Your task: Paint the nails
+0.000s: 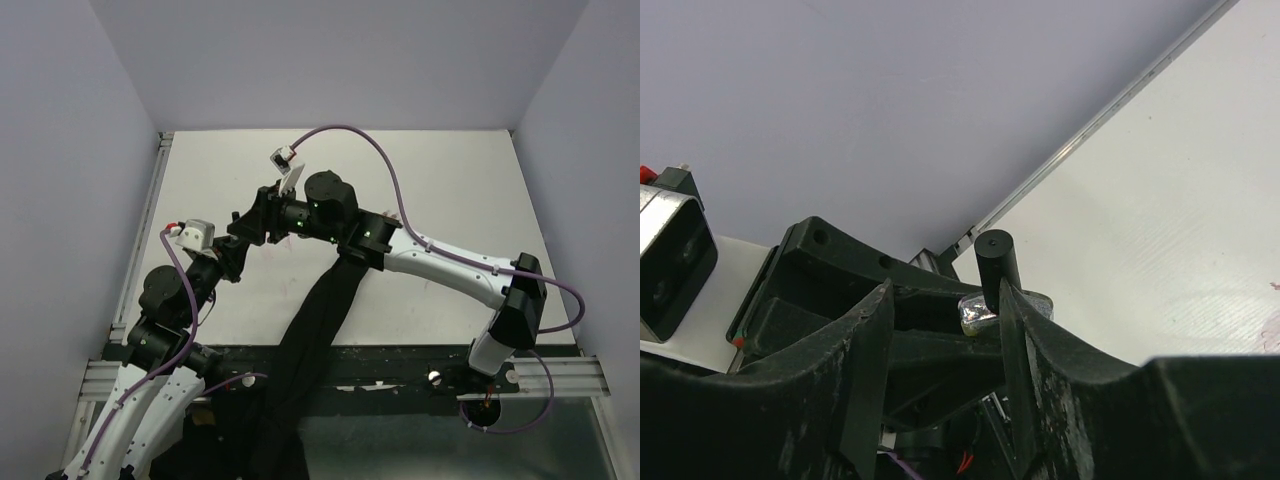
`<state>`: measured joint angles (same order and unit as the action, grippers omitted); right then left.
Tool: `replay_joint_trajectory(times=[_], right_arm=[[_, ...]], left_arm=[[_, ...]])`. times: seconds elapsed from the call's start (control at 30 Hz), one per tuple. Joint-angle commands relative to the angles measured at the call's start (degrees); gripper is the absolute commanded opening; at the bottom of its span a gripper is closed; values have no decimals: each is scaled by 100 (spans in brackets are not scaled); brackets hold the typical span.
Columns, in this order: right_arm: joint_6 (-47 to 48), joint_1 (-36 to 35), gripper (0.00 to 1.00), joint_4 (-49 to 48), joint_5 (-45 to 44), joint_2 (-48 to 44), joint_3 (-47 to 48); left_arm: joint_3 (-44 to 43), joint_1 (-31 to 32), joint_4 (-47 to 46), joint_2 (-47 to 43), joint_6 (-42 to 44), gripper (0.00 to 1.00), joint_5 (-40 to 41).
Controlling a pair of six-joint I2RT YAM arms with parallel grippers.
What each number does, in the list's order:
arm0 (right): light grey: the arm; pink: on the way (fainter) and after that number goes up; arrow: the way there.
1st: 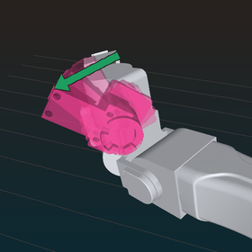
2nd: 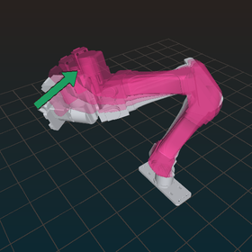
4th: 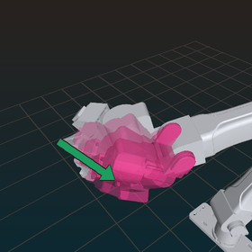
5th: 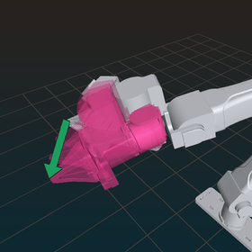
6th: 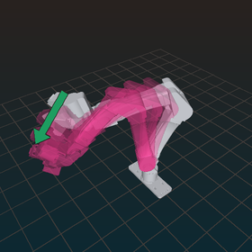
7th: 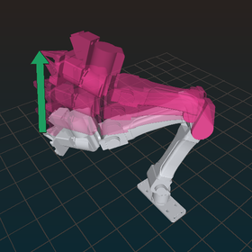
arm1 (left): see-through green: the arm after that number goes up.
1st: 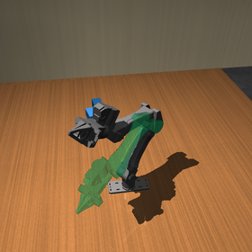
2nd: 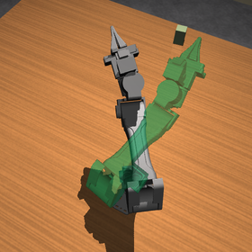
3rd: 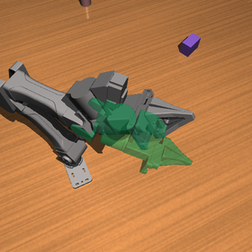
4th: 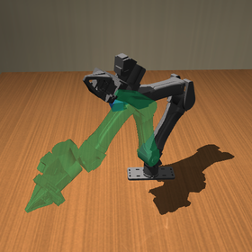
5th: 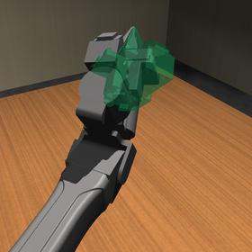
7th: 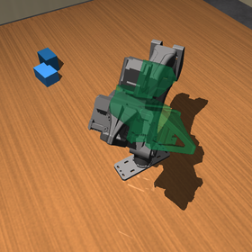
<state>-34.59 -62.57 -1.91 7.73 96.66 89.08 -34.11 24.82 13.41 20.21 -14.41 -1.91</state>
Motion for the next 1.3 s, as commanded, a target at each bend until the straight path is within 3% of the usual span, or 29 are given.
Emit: replay_joint_trajectory(times=[0.0, 0.83, 1.27], right_arm=[[-65, -71, 52, 51, -78, 248, 250], [-74, -116, 50, 139, -149, 626, 558], [-109, -159, 49, -274, 10, 529, 435]], left_arm=[[-175, 41, -49, 36, 9, 0, -301], [-175, 41, -40, 36, 0, 0, -345], [-202, 41, -31, 159, -9, 0, -468]])
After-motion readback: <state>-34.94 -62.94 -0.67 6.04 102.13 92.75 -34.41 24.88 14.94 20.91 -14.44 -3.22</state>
